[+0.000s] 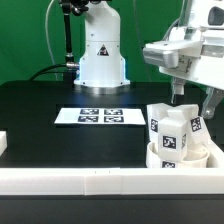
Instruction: Assemble stool
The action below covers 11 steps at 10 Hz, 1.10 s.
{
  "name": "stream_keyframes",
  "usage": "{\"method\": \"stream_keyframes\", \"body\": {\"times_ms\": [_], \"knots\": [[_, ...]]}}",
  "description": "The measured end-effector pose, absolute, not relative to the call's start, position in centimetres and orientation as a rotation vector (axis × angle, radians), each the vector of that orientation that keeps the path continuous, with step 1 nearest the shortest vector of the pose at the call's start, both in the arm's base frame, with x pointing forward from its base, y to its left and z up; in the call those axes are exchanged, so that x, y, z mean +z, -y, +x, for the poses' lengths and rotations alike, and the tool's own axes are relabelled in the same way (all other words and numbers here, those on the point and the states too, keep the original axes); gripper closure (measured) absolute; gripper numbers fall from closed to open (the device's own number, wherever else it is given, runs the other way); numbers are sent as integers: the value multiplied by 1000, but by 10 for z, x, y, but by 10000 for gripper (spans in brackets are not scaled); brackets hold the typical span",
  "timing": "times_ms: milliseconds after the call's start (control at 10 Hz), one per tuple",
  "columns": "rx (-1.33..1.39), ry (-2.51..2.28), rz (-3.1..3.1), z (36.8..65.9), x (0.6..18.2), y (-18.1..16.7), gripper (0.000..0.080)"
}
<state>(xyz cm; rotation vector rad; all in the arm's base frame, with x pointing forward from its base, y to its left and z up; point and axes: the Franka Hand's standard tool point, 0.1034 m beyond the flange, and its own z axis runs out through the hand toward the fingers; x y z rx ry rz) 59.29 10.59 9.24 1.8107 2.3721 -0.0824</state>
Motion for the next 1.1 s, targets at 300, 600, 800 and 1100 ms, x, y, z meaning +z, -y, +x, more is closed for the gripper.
{"method": "stream_keyframes", "body": {"times_ms": [300, 600, 800, 1100], "knots": [[-82, -2360, 1822, 593, 93, -106, 332], [-78, -2359, 1820, 595, 94, -107, 459], [-78, -2352, 1829, 595, 94, -106, 459], [-47, -2130, 2077, 594, 93, -111, 459]]}}
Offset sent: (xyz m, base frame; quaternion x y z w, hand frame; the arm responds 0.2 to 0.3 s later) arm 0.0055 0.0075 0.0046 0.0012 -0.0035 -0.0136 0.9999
